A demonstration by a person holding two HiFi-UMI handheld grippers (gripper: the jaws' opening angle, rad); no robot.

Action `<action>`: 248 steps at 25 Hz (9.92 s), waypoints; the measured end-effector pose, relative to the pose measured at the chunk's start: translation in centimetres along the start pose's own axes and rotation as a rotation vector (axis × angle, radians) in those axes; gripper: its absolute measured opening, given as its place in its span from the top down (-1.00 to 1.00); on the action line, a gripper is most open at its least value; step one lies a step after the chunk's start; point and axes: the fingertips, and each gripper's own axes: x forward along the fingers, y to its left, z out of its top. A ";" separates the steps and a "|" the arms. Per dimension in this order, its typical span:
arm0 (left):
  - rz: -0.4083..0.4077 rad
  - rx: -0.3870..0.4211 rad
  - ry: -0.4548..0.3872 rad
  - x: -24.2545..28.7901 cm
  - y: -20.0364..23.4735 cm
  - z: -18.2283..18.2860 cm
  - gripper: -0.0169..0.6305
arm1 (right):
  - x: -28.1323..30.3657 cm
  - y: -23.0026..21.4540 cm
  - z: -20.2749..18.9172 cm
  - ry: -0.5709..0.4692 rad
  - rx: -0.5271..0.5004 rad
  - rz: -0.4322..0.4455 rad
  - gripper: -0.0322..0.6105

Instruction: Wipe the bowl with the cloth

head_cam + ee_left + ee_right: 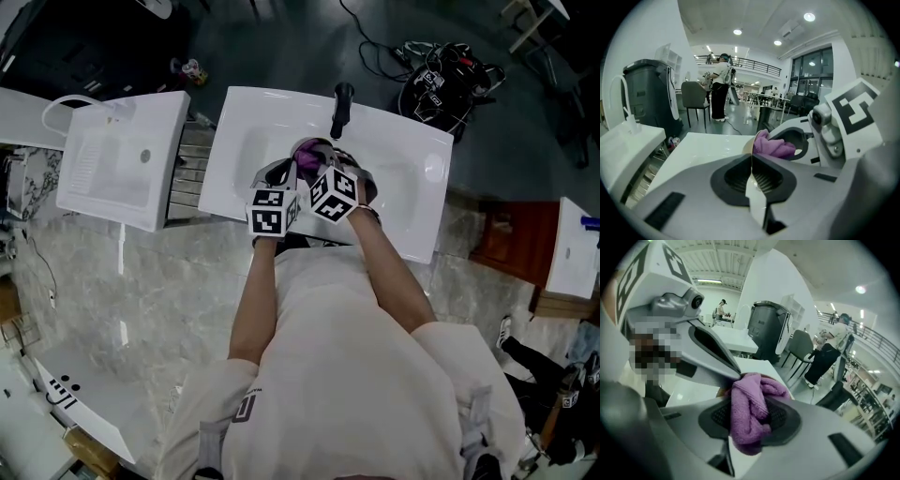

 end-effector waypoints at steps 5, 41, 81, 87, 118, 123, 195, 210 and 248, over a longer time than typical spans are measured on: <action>0.035 0.040 0.005 -0.5 0.6 0.2 0.91 | -0.2 -1.1 0.0 -0.008 0.035 -0.066 0.51; 0.186 0.261 0.088 -2.6 5.0 -4.3 0.92 | -4.1 -4.4 3.4 -0.191 0.222 -0.108 0.51; 0.008 0.654 -0.111 -4.1 5.0 3.2 0.92 | -2.9 -1.8 1.3 -0.190 0.418 0.179 0.52; -0.025 0.289 -0.165 -4.7 7.7 3.1 0.92 | -3.5 -1.3 2.2 -0.257 0.445 0.230 0.52; -0.415 -1.323 -0.487 -2.7 7.4 1.4 0.92 | -3.9 3.4 4.3 -0.357 0.351 0.436 0.52; -0.570 -1.235 -0.416 -3.1 3.1 3.7 0.92 | -3.4 3.1 3.8 -0.354 0.351 0.409 0.52; -0.749 -0.989 -0.035 -5.0 1.2 -1.2 0.91 | -2.7 3.9 0.5 -0.093 -0.350 0.155 0.53; -0.412 -0.765 0.102 -3.7 5.0 -7.4 0.91 | -3.5 1.2 0.8 -0.128 -0.245 0.075 0.53; 0.076 -0.173 -0.039 -2.6 1.6 -2.2 0.92 | -0.5 -0.1 -0.4 0.053 -0.124 -0.072 0.52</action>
